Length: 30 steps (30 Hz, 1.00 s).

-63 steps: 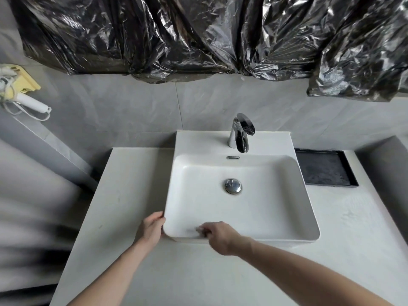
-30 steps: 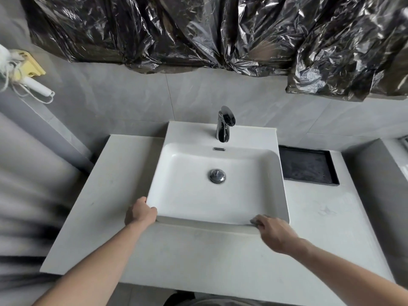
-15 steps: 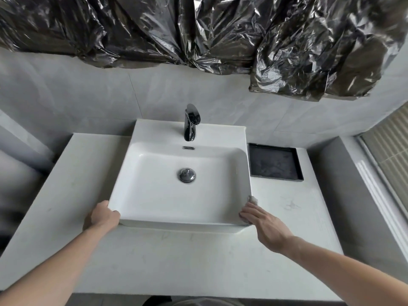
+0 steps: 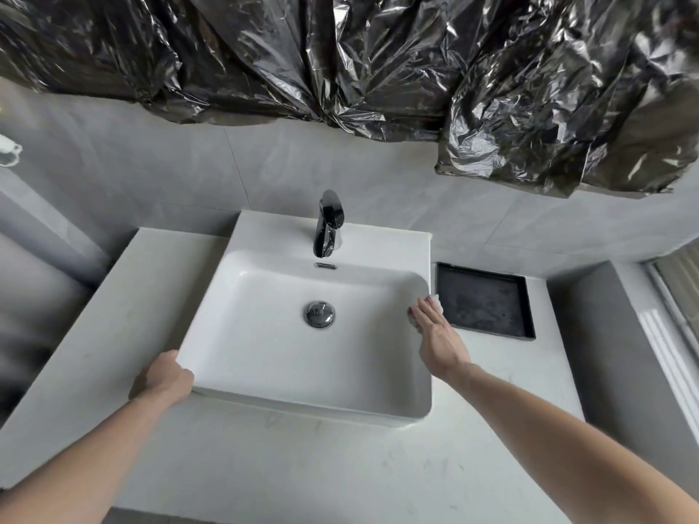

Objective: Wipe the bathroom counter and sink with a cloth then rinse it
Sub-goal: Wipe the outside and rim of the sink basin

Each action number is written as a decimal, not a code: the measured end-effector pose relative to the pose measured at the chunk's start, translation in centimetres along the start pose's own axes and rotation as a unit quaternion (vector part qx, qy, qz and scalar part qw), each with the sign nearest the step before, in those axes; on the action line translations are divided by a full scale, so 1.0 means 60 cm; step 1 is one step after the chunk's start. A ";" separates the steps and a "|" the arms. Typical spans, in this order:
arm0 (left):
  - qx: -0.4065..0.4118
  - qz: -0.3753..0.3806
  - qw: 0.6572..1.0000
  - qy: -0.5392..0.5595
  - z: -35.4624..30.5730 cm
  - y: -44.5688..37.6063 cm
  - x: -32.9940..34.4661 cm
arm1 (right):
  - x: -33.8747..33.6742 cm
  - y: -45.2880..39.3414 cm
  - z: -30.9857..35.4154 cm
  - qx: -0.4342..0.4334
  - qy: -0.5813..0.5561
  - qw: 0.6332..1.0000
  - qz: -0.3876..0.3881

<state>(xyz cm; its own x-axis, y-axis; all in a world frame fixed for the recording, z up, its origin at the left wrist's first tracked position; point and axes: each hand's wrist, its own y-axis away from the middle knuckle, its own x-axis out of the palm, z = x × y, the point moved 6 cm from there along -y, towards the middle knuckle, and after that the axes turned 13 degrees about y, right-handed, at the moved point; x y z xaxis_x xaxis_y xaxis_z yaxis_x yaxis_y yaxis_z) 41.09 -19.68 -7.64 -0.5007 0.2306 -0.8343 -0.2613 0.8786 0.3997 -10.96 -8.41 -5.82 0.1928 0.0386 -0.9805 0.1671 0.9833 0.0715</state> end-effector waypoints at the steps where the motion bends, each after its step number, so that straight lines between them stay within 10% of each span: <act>1: -0.002 0.000 1.000 0.001 -0.001 -0.002 0.001 | 0.010 -0.014 -0.007 -0.002 0.003 1.000 0.004; 21: -0.045 -0.025 0.998 0.027 0.003 -0.007 -0.006 | -0.038 -0.270 -0.100 0.269 -0.241 0.932 -0.001; 30: -0.059 -0.024 0.997 0.041 -0.011 0.009 -0.016 | -0.003 -0.173 -0.088 0.310 -0.252 0.917 -0.002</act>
<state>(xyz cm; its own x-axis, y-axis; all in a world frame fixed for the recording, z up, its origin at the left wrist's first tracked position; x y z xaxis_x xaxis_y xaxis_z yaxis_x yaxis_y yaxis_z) 40.90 -19.68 -6.36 -0.5507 0.1505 -0.8210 -0.3794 0.8310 0.4068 -17.86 -17.70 -7.36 0.5872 -0.2050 -0.7831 0.6556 0.6879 0.3115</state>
